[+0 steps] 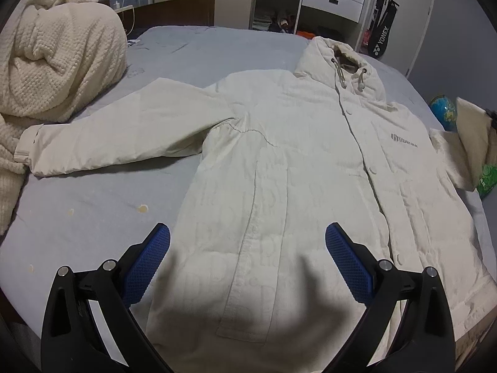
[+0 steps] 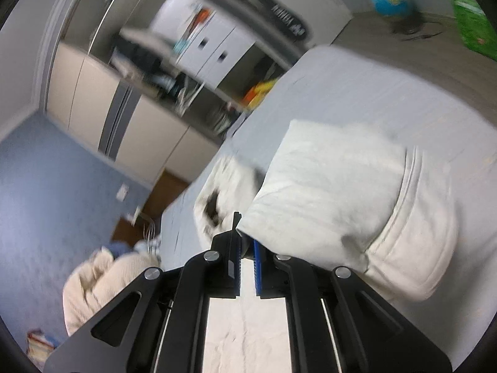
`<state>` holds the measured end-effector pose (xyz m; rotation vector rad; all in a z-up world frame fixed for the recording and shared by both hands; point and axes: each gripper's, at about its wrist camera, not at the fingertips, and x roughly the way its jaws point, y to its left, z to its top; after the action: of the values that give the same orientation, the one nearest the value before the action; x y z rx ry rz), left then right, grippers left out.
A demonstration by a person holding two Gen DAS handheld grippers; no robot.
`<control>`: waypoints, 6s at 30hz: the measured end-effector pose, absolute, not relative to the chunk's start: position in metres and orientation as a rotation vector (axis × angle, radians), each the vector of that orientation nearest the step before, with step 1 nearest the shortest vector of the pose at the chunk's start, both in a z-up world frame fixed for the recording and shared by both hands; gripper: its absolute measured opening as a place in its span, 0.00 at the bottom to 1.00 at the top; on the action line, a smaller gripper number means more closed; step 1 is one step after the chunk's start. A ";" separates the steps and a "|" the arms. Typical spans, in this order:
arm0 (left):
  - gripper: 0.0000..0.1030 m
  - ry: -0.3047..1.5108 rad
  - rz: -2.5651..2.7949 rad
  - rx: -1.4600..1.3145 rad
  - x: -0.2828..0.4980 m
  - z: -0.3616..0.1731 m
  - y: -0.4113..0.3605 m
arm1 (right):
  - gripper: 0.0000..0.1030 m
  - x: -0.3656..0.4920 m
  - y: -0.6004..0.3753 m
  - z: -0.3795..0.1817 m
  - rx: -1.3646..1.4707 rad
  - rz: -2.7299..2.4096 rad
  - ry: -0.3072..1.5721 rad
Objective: Fold large clothes
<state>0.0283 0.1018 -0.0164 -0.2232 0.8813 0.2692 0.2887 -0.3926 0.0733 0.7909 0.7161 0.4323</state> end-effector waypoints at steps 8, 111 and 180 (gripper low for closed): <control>0.94 0.851 0.265 -0.254 0.026 -0.014 0.107 | 0.03 0.280 -0.264 0.056 0.637 0.602 0.843; 0.93 0.953 0.454 -0.414 0.082 -0.055 0.189 | 0.74 0.141 -0.361 -0.050 0.105 0.209 1.162; 0.05 0.467 0.139 -0.725 0.060 0.074 0.230 | 0.74 0.141 -0.363 -0.054 0.127 0.206 1.149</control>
<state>0.0598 0.2300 0.0735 -0.7252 0.4668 0.1393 0.1406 -0.3630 -0.0543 0.1273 1.1494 0.2057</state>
